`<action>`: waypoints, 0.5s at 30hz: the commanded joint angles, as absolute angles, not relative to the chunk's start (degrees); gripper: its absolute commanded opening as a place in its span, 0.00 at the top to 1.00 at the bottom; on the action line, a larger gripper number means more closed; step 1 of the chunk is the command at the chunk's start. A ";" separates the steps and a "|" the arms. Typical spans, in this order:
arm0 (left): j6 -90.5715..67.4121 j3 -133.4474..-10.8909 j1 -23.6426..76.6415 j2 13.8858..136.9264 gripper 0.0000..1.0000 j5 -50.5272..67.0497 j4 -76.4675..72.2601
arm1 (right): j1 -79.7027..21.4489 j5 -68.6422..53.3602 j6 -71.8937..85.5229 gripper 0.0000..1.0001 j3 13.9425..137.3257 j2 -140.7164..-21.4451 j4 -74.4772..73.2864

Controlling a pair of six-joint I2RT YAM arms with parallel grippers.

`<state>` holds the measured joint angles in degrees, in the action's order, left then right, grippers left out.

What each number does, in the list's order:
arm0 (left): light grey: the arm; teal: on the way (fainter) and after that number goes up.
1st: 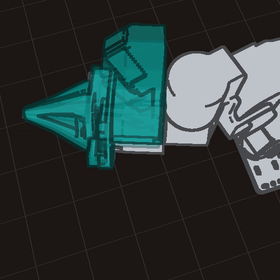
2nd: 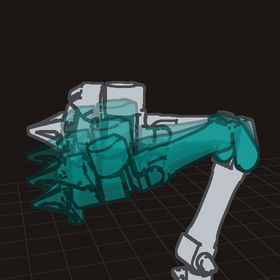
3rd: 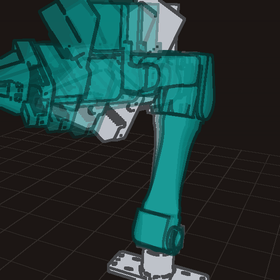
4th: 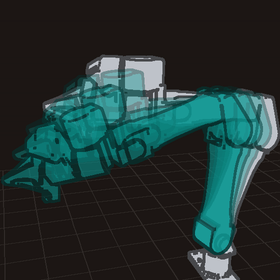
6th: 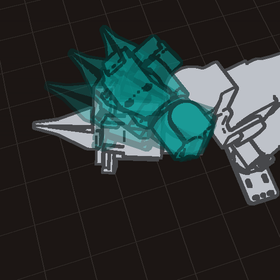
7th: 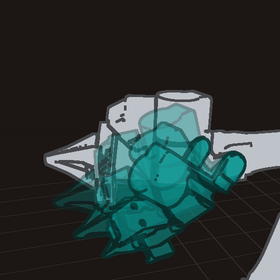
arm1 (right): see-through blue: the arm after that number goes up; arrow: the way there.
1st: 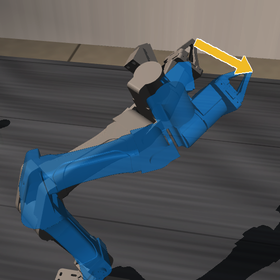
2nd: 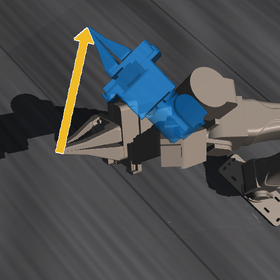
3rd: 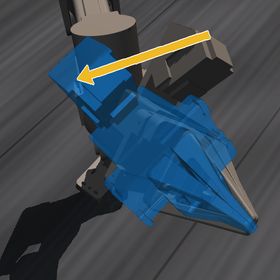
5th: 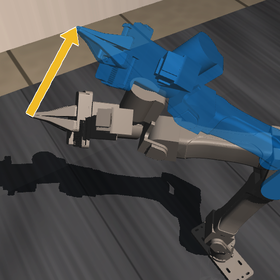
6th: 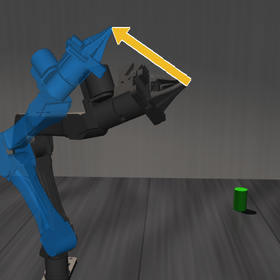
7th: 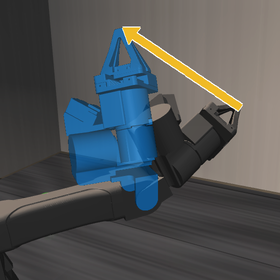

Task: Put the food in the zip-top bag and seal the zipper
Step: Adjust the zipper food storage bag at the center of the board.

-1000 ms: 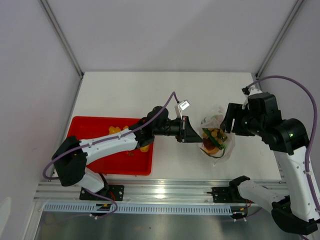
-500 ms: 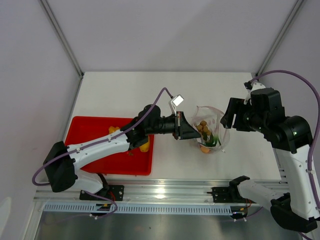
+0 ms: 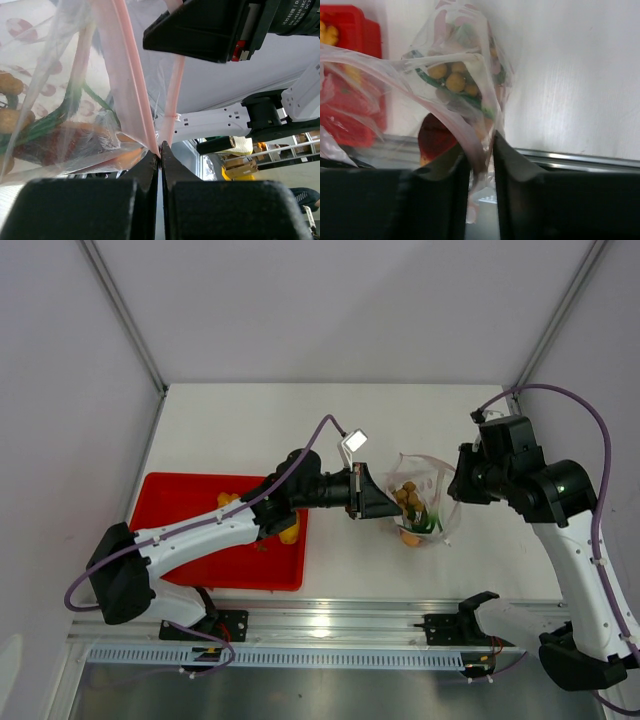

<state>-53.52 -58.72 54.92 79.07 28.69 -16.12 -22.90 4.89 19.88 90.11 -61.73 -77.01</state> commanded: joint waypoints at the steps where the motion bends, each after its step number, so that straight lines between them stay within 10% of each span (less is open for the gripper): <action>1: -53.09 -58.89 54.32 76.20 1.00 29.62 -18.02 | -22.85 6.33 19.42 0.84 90.18 -61.00 -74.88; 3: -52.39 -58.89 54.23 75.94 1.00 29.27 -16.88 | -22.85 7.11 19.34 1.00 89.74 -60.39 -74.88; 15: -45.79 -69.69 54.58 72.68 0.99 33.56 4.82 | -22.76 9.58 20.04 1.00 101.25 -59.06 -77.96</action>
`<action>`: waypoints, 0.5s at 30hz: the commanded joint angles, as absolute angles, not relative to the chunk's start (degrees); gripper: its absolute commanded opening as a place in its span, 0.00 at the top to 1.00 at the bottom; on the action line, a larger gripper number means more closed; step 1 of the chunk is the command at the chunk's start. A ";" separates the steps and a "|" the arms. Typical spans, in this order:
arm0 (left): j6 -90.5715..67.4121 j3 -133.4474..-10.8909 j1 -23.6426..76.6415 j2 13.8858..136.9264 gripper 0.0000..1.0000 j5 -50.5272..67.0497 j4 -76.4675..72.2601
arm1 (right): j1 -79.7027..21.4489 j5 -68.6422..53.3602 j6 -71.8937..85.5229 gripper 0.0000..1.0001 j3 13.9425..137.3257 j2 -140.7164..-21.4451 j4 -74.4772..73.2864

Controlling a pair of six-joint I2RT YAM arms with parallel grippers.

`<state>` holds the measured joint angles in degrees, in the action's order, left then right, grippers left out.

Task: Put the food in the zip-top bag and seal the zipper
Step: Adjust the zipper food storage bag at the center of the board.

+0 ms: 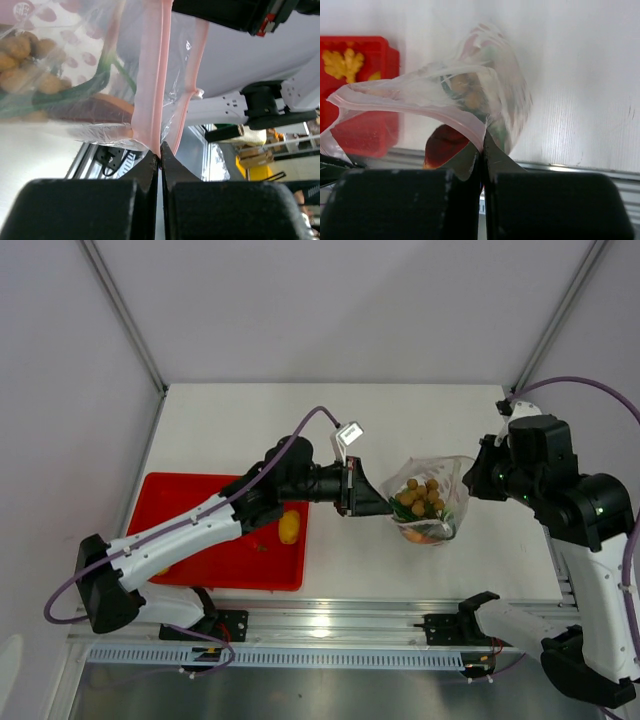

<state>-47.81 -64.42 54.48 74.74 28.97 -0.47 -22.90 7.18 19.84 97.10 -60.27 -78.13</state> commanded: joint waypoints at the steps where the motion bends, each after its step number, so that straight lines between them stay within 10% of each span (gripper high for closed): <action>1: -44.05 -71.70 54.58 72.69 0.99 33.66 7.36 | -22.76 9.75 20.13 1.00 101.42 -59.15 -77.87; 15: -34.61 -77.34 54.84 84.90 0.99 38.75 18.92 | -22.68 12.04 20.04 1.00 96.51 -56.43 -77.34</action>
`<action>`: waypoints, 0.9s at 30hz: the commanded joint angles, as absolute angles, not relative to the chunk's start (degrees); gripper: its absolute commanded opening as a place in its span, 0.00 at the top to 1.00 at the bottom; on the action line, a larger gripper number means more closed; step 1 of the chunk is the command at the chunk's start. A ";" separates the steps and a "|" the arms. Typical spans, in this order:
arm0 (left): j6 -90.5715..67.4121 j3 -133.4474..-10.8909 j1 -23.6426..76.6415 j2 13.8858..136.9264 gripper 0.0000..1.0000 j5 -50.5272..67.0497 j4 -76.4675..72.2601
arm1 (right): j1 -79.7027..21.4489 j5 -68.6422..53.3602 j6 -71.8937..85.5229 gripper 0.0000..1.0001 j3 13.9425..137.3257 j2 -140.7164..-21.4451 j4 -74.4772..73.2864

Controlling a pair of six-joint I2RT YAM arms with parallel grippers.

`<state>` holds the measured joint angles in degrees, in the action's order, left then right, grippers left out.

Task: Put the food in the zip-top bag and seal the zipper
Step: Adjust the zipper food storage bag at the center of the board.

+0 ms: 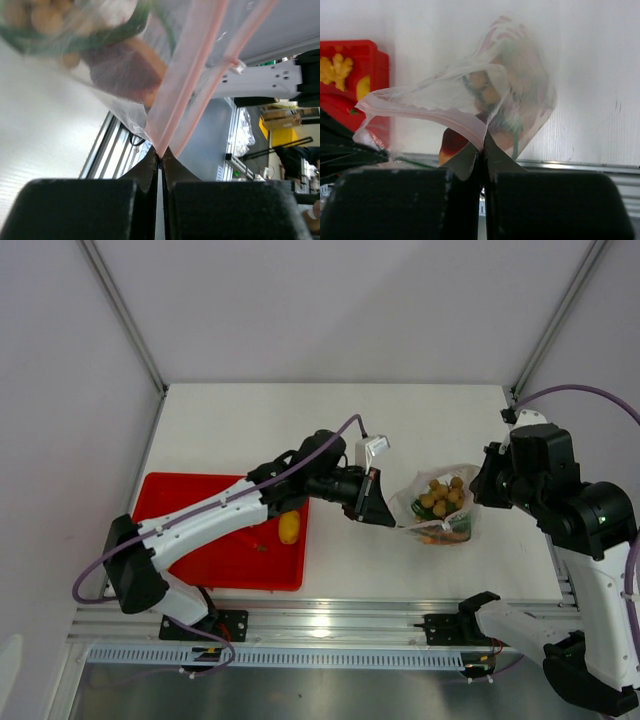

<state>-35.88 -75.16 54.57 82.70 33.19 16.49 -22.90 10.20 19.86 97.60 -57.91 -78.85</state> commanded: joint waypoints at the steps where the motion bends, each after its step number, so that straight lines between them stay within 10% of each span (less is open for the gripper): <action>1: -35.15 -77.69 55.28 84.90 0.99 39.37 17.77 | -22.76 12.04 20.04 1.00 96.59 -56.16 -77.60; 20: -26.29 -79.19 56.60 85.61 0.99 21.64 20.82 | -22.59 0.71 22.23 1.00 86.49 -53.26 -72.07; 27: -22.51 -69.09 56.87 70.24 0.61 9.52 13.97 | -22.68 -5.44 22.50 1.00 85.08 -53.35 -68.30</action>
